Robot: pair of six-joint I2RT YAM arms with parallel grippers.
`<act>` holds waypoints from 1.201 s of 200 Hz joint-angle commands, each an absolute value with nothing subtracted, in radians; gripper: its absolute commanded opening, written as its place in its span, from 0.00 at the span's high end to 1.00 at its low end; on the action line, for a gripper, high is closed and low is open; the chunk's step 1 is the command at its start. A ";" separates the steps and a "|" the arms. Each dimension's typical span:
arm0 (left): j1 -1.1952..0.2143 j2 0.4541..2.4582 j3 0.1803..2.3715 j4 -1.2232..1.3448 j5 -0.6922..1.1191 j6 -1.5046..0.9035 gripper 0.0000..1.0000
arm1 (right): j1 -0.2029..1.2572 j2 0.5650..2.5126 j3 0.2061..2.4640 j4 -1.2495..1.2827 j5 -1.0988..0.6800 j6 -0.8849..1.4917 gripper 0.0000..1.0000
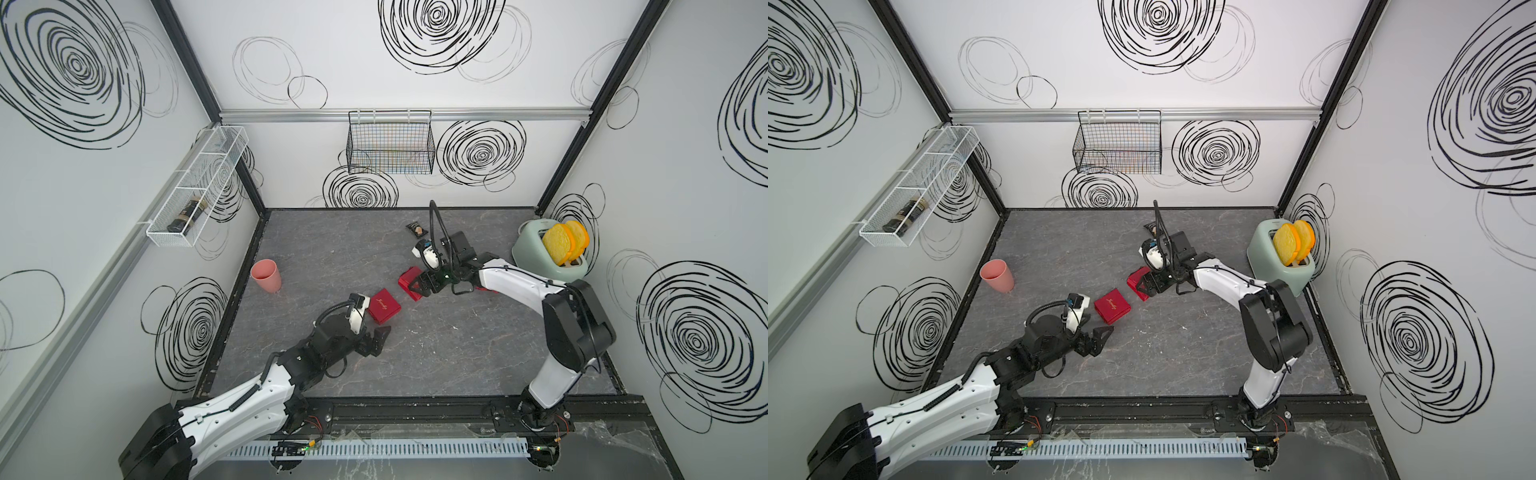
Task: Take the necklace out of the lift-off lid jewelry box
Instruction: Pick up the jewelry box from the center of the board, then open the lid on the jewelry box.
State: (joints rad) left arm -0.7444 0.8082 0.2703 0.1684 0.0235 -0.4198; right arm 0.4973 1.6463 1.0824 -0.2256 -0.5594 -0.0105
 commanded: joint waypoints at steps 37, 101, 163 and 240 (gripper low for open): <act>-0.683 0.799 0.273 0.570 0.324 -0.592 0.04 | 0.454 1.416 0.860 0.078 -1.022 0.257 0.37; -0.684 0.908 0.277 0.926 0.441 -0.703 0.04 | 0.490 1.294 0.782 0.394 -1.151 0.515 0.36; -0.687 0.895 0.294 0.952 0.437 -0.725 0.04 | 0.607 1.292 0.817 0.471 -1.151 0.557 0.36; -0.686 0.848 0.296 0.872 0.420 -0.709 0.03 | 0.661 1.292 0.811 0.573 -1.155 0.607 0.35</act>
